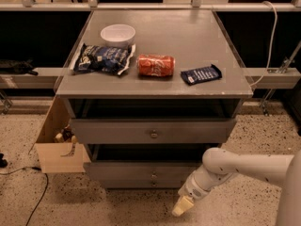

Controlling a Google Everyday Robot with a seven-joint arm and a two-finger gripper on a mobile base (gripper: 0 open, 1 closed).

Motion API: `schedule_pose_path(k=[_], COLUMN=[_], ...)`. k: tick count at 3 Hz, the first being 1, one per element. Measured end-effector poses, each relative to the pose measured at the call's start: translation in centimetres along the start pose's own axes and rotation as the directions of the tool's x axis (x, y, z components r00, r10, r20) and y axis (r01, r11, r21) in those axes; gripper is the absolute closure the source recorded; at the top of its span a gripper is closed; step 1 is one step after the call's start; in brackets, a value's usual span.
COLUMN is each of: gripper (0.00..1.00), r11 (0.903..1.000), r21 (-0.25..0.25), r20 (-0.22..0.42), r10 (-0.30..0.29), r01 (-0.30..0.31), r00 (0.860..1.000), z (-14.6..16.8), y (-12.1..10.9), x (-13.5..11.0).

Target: Close middle drawer

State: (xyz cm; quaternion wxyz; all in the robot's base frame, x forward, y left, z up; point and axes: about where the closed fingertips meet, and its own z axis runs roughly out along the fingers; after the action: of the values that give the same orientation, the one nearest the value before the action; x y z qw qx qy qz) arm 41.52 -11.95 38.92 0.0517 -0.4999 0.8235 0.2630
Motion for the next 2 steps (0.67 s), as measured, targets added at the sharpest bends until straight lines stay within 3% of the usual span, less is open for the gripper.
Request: schedule_pose_path(k=[1, 2], gripper=[0.02, 0.00], r11=[1.0000, 0.9997], r21=[0.005, 0.022], r20=[0.003, 0.015], r10=[0.000, -0.002], r01=[0.000, 0.001], r00=[1.000, 1.000], z=[0.0, -0.2], y=[-0.3, -1.7], x=[-0.5, -2.2])
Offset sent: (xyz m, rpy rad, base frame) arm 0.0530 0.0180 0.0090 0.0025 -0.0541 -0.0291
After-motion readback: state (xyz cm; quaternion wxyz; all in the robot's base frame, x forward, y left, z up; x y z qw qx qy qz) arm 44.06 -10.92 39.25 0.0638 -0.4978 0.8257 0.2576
